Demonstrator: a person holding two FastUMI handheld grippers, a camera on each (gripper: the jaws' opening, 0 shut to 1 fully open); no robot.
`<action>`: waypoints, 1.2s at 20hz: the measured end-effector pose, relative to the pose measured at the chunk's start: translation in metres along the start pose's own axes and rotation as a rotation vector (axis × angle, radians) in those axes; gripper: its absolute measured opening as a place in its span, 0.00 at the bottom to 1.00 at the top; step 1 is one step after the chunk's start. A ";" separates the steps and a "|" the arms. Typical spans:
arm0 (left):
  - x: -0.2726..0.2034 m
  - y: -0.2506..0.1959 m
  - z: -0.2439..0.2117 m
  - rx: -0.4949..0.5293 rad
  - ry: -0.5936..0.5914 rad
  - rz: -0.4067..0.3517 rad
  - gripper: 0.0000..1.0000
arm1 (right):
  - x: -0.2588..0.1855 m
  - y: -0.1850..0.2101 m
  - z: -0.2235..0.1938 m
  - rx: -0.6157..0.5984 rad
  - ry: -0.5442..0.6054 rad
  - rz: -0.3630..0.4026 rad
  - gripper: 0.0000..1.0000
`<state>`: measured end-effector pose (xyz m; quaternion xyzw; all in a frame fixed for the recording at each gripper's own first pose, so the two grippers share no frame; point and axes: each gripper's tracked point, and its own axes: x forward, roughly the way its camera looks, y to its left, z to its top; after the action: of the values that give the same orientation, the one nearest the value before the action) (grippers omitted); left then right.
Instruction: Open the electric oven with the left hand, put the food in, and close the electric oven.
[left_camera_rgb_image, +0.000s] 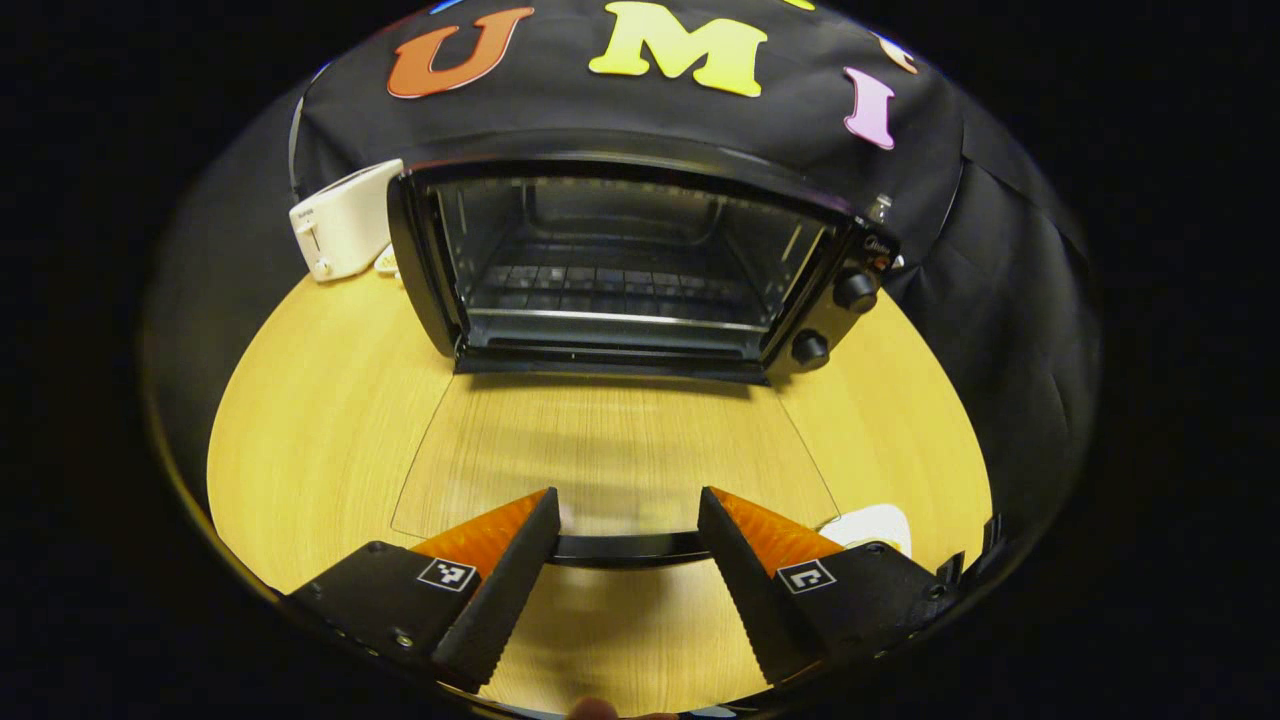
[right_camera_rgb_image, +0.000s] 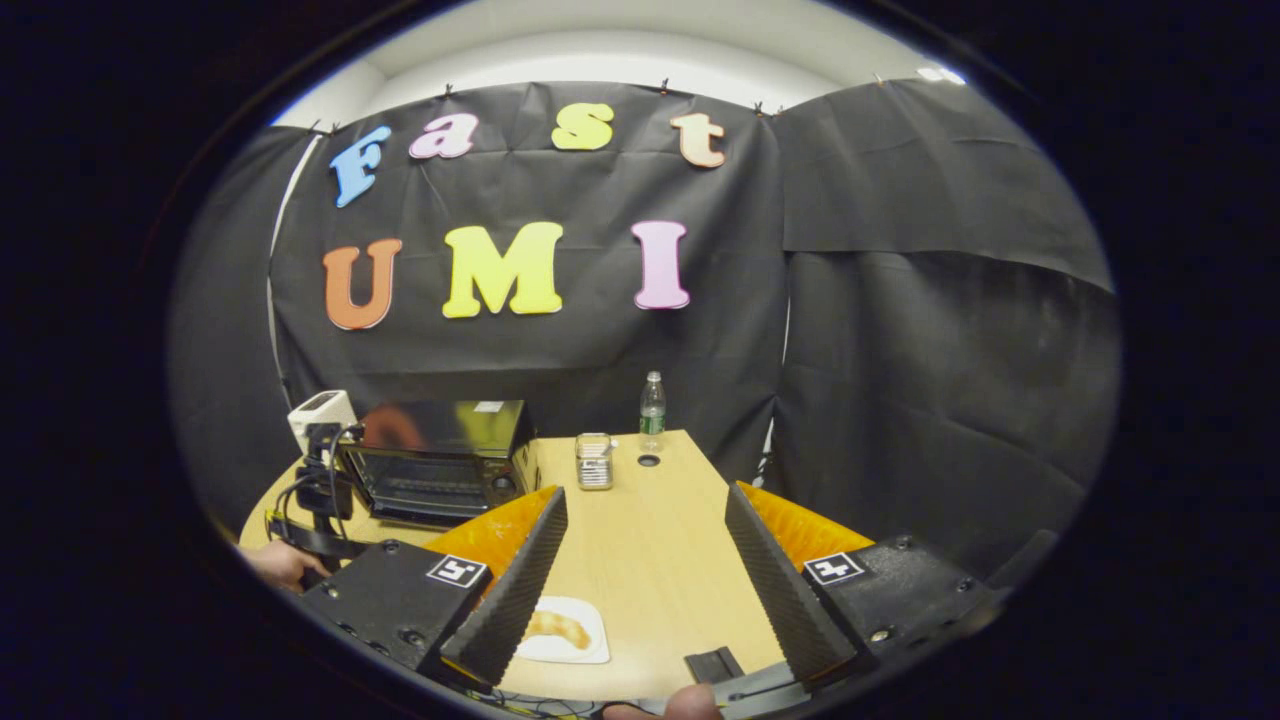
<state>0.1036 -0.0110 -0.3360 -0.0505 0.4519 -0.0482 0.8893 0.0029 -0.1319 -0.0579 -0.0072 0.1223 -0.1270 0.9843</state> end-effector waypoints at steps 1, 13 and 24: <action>0.002 0.002 -0.008 0.000 0.025 0.003 0.94 | -0.003 0.001 -0.001 -0.004 0.005 0.002 0.97; -0.053 -0.003 0.018 0.022 -0.160 -0.055 0.94 | -0.040 0.009 -0.025 -0.009 0.071 0.053 0.97; -0.223 0.006 0.056 0.093 -0.559 0.048 0.94 | 0.001 0.043 -0.126 -0.175 0.277 0.366 0.98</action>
<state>0.0179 0.0268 -0.1257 -0.0102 0.1877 -0.0318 0.9817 -0.0164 -0.0884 -0.1827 -0.0525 0.2660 0.0650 0.9604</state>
